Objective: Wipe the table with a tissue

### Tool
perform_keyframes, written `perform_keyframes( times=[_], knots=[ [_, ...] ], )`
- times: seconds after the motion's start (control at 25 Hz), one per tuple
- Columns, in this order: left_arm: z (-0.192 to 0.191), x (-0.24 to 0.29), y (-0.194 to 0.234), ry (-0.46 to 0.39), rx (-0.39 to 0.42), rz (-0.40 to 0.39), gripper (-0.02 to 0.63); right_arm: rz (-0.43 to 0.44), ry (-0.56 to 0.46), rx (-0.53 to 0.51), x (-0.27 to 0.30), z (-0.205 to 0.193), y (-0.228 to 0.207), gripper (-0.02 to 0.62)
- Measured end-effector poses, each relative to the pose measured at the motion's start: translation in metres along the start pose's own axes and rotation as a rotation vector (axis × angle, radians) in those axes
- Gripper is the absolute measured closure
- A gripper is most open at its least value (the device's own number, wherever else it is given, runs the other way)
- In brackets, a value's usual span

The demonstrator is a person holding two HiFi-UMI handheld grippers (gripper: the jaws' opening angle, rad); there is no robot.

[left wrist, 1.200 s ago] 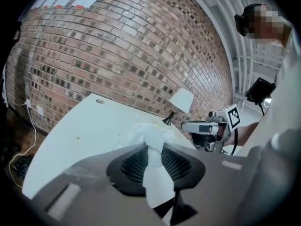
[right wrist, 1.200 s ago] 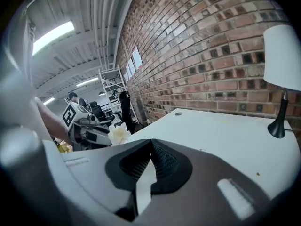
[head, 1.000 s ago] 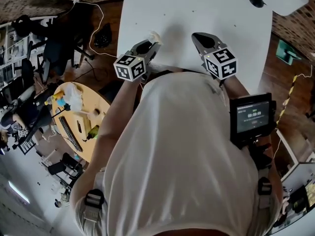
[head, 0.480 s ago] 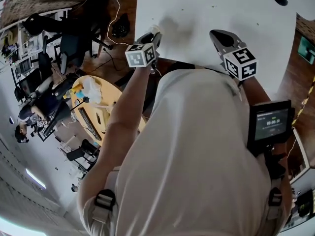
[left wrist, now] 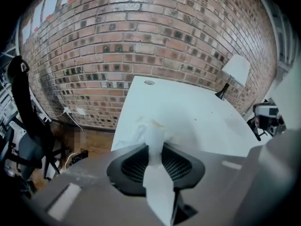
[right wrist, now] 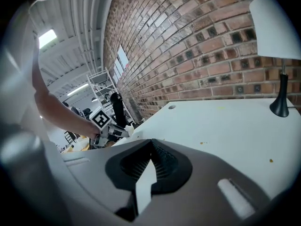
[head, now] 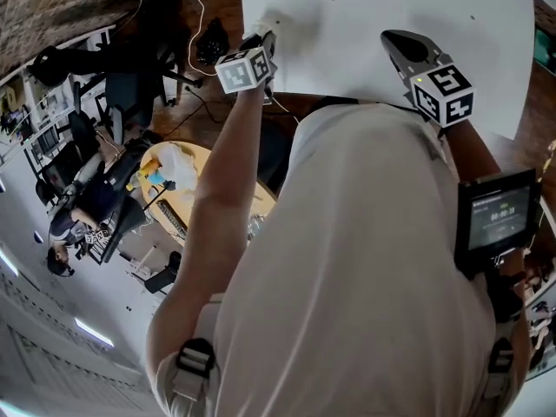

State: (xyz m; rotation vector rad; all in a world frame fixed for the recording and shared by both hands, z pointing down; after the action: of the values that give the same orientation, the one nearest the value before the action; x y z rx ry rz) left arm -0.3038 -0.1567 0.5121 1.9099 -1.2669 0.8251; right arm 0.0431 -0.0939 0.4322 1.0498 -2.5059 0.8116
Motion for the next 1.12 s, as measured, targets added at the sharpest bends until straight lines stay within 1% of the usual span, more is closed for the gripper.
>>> perform_keyframes(
  times=[0.16, 0.4, 0.72, 0.8, 0.96, 1.04, 1.12],
  knots=[
    [-0.002, 0.0, 0.011, 0.061, 0.049, 0.019, 0.511, -0.049, -0.001, 0.033, -0.005, -0.008, 0.017, 0.588],
    [0.018, 0.013, 0.012, 0.063, 0.054, 0.027, 0.511, -0.105, -0.012, 0.073, -0.012, -0.006, 0.01, 0.588],
    [0.032, 0.029, 0.008, 0.091, 0.122, 0.017, 0.511, -0.144, -0.028, 0.106, -0.016, -0.005, 0.004, 0.588],
    [0.033, 0.03, 0.008, 0.093, 0.142, 0.005, 0.512, -0.15, -0.033, 0.111, -0.017, -0.005, 0.002, 0.588],
    [0.038, 0.028, 0.003, 0.109, 0.224, -0.037, 0.515, -0.156, -0.04, 0.115, -0.019, -0.005, 0.001, 0.588],
    [0.037, 0.031, 0.001, 0.115, 0.258, -0.084, 0.515, -0.158, -0.042, 0.117, -0.02, -0.006, 0.001, 0.588],
    [0.03, 0.038, 0.003, 0.105, 0.266, -0.15, 0.515, -0.159, -0.045, 0.119, -0.02, -0.006, 0.001, 0.588]
  ],
)
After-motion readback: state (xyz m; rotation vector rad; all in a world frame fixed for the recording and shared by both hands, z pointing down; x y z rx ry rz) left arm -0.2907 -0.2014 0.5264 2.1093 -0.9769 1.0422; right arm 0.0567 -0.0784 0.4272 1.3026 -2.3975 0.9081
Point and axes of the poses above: the fingertips, and each gripper's own axes: x forward along the fingers, y to its left, z out of its top, the point moved 9 cm from there along -x, backward along the fingers, and after that the axes turned 1 degree about -x, right-handed, at the moved point
